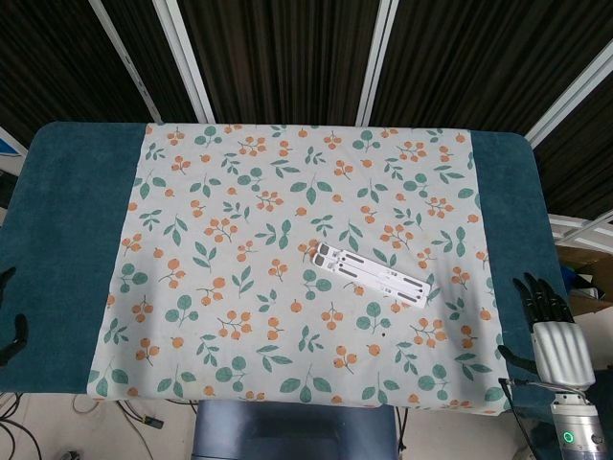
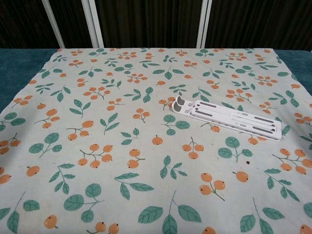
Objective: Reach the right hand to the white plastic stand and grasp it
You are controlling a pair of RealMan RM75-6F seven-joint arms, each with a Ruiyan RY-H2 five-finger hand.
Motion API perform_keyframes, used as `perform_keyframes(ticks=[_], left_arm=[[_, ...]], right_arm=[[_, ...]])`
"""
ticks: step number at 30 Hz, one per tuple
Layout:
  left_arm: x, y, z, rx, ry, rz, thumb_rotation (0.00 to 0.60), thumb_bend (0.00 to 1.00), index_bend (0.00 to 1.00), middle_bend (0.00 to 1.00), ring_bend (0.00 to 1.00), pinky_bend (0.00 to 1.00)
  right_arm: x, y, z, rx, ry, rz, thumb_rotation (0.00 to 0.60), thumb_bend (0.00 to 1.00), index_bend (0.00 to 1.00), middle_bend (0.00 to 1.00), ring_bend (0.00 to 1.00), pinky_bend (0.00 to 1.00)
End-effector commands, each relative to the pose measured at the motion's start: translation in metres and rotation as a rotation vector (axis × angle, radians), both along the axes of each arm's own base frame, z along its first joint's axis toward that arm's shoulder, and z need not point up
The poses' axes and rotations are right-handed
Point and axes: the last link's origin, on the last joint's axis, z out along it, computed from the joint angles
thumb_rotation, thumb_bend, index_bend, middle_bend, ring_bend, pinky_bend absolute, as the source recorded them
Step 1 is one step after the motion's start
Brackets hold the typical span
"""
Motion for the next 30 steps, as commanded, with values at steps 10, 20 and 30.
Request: perform_keyframes(ticks=[10, 20, 30], left_arm=[[0.001, 0.001, 0.0, 0.008, -0.028, 0.01, 0.6, 0.55, 0.09, 0.0, 0.0, 0.0], [0.001, 0.001, -0.002, 0.006, -0.048, 0.026, 0.6, 0.55, 0.09, 0.0, 0.0, 0.0], [0.0, 0.001, -0.001, 0.006, -0.07, 0.047, 0.6, 0.55, 0.09, 0.0, 0.0, 0.0]], right_arm=[[-0.001, 0.0, -0.005, 0.044, -0.007, -0.029, 0.6, 0.1, 0.02, 0.02, 0.0, 0.16], [0.039, -0.055, -0.034, 0.26, -0.083, -0.015, 0.6, 0.09, 0.02, 0.04, 0.0, 0.16], [0.105, -0.119, -0.067, 0.349, -0.019, 0.005, 0.6, 0.09, 0.04, 0.09, 0.04, 0.16]])
